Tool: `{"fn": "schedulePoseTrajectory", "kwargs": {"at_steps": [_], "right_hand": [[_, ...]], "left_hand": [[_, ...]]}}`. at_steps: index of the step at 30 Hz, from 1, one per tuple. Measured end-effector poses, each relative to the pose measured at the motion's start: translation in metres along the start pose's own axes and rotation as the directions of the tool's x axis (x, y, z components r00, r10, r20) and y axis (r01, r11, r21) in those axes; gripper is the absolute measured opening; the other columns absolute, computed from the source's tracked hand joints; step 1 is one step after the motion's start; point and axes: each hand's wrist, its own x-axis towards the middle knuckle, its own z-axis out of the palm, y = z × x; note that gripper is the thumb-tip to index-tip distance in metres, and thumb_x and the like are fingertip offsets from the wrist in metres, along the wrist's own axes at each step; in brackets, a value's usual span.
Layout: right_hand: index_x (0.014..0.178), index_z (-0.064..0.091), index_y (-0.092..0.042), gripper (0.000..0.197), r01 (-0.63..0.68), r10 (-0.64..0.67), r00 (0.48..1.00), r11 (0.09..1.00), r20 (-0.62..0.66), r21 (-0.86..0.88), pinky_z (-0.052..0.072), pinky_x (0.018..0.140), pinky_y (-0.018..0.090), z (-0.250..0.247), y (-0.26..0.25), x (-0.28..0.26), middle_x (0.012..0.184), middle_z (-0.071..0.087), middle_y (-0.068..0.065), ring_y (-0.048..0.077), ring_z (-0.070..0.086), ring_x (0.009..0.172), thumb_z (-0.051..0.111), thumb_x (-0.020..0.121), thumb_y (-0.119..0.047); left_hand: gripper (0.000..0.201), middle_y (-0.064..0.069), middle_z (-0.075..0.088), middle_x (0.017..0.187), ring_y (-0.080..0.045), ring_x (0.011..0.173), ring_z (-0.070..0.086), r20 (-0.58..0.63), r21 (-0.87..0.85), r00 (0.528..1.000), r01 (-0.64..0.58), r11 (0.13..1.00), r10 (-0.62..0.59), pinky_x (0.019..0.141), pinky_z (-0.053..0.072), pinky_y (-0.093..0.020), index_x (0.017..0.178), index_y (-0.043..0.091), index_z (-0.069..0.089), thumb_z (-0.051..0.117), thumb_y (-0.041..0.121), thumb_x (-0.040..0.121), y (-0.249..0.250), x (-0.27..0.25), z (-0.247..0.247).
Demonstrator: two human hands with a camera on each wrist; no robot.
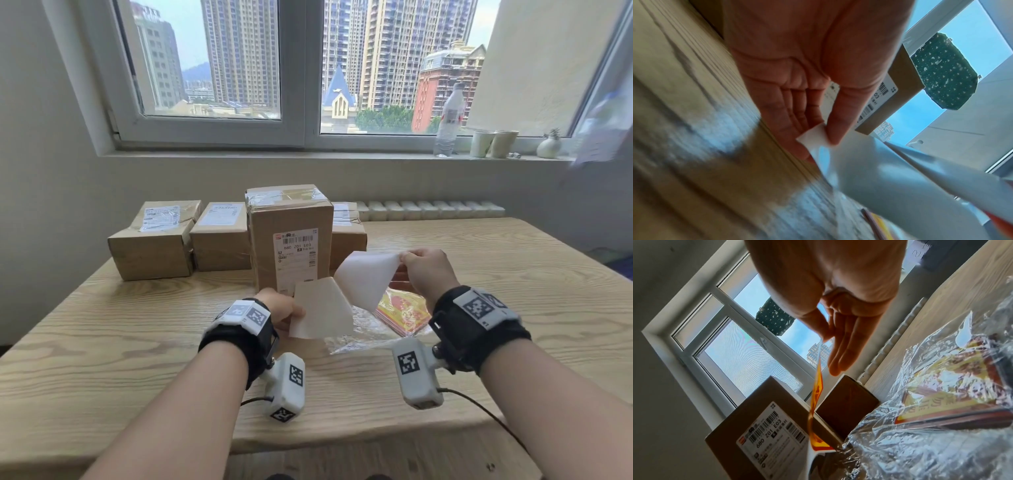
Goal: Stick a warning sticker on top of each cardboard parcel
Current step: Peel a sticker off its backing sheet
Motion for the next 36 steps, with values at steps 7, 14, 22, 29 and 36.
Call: {"fn": "schedulePoseTrajectory", "kwargs": {"at_steps": [7, 14, 22, 29, 36], "right_hand": [[0.101, 0.057, 0.001, 0.018, 0.033, -0.033, 0.999, 0.999, -0.012, 0.0, 0.058, 0.069, 0.036, 0.007, -0.001, -0.007, 0.084, 0.065, 0.013, 0.025, 0.067, 0.073, 0.041, 0.1, -0.006], [0.101, 0.057, 0.001, 0.018, 0.109, -0.109, 0.994, 0.994, -0.005, -0.003, 0.057, 0.06, 0.032, 0.009, -0.011, -0.012, 0.092, 0.067, 0.018, 0.023, 0.067, 0.073, 0.042, 0.1, -0.009], [0.094, 0.059, -0.004, 0.017, 0.208, -0.203, 0.978, 0.972, 0.052, -0.106, 0.06, 0.075, 0.043, 0.015, -0.012, -0.017, 0.097, 0.068, 0.019, 0.03, 0.069, 0.085, 0.045, 0.099, -0.013], [0.078, 0.057, -0.018, 0.018, 0.348, -0.315, 0.929, 0.922, 0.197, -0.169, 0.058, 0.076, 0.05, 0.024, -0.012, -0.026, 0.092, 0.069, 0.016, 0.031, 0.069, 0.086, 0.051, 0.095, -0.013], [0.076, 0.06, -0.025, 0.021, 0.483, -0.401, 0.854, 0.848, 0.332, -0.217, 0.057, 0.078, 0.049, 0.027, -0.01, -0.029, 0.079, 0.068, 0.004, 0.026, 0.067, 0.08, 0.057, 0.093, -0.013]], "left_hand": [[0.047, -0.018, 0.073, 0.089, -0.033, 0.085, 0.072, -0.085, 0.238, 0.996, 0.058, 0.969, -0.039, 0.071, 0.054, -0.035, 0.093, 0.004, 0.068, 0.071, 0.022, 0.05, -0.02, 0.011, -0.014], [0.026, -0.007, 0.066, 0.079, -0.024, 0.078, 0.067, -0.208, 0.438, 0.978, 0.071, 0.896, 0.024, 0.07, 0.056, -0.029, 0.075, 0.01, 0.058, 0.076, 0.026, 0.065, -0.018, -0.01, -0.018], [0.02, -0.003, 0.071, 0.098, -0.022, 0.091, 0.066, -0.247, 0.371, 0.926, -0.183, 0.91, 0.287, 0.08, 0.055, -0.031, 0.095, 0.014, 0.071, 0.071, 0.025, 0.079, 0.011, -0.022, -0.013], [0.047, -0.019, 0.074, 0.087, -0.027, 0.073, 0.069, 0.01, -0.319, 0.974, -0.209, 0.924, 0.224, 0.083, 0.057, -0.041, 0.089, -0.004, 0.069, 0.061, 0.042, 0.09, 0.047, -0.035, 0.008], [0.061, -0.018, 0.075, 0.085, -0.028, 0.078, 0.074, 0.021, -0.347, 0.981, -0.175, 0.921, 0.194, 0.065, 0.061, -0.031, 0.092, -0.002, 0.069, 0.069, 0.057, 0.076, 0.048, -0.035, 0.002]]}}
